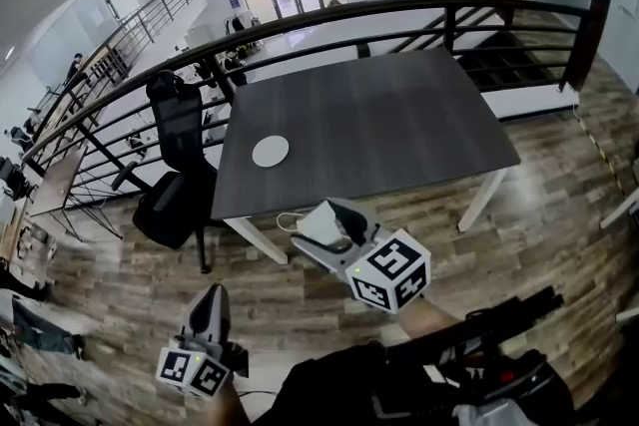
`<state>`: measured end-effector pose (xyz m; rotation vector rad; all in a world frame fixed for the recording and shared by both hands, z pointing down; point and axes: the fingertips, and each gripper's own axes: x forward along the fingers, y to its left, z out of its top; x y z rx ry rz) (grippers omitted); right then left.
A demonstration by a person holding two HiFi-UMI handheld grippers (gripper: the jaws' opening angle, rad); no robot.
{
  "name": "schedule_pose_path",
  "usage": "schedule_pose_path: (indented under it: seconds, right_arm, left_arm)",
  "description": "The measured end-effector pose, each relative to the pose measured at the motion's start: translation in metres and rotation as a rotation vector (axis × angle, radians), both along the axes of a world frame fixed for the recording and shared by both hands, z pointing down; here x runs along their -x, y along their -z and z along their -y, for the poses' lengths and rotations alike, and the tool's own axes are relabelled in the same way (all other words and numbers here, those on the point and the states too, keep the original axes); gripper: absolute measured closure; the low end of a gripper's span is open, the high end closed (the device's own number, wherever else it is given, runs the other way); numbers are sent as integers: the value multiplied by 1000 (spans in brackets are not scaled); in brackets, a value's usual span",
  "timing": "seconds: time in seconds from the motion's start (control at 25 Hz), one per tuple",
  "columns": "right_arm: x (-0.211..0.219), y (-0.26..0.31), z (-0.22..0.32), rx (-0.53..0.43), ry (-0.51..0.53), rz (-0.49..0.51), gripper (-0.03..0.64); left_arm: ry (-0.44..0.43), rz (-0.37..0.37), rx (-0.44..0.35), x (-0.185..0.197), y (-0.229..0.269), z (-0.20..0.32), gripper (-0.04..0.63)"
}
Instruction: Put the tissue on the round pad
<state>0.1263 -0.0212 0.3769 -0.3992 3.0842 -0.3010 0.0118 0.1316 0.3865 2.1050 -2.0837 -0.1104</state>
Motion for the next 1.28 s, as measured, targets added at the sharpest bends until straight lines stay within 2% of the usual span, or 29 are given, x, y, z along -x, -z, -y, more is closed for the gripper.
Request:
schedule_pose_path:
  seconds: [0.36,0.72,0.84,1.0,1.28]
  right_arm:
    - [15,-11,35,22,-38,-7,291]
    - [59,-4,70,5,-140,-13,291]
    - [74,-1,79,2,-164,-18,291]
    - [101,1,86,3,-186,-28,291]
    - [135,-3,88,4,-220,-39,291]
  left_arm:
    - [-56,19,22,15,-8,39,591]
    - [-193,27,12,66,-4,87,591]
    - [-210,26,24,87,-6,98,591]
    - [-252,-23,-28,110,4,110,591]
    - [-294,12,-4,151,-8,119,591]
